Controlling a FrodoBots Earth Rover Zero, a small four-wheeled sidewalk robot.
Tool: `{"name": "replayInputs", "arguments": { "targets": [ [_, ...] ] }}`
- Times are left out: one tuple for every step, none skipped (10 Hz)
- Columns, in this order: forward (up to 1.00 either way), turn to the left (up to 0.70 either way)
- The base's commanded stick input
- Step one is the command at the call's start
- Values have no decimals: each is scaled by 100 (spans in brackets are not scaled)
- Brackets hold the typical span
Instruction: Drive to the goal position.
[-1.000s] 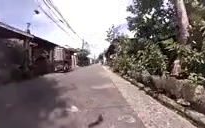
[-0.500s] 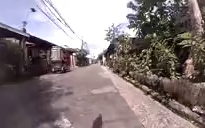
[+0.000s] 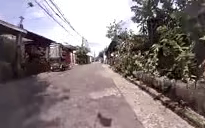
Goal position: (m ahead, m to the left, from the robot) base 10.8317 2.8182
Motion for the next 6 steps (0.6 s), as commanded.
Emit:
{"name": "replayInputs", "arguments": {
  "targets": [
    [70,0],
    [70,0],
    [70,0],
    [70,0],
    [70,0],
    [70,0]
  ]
}}
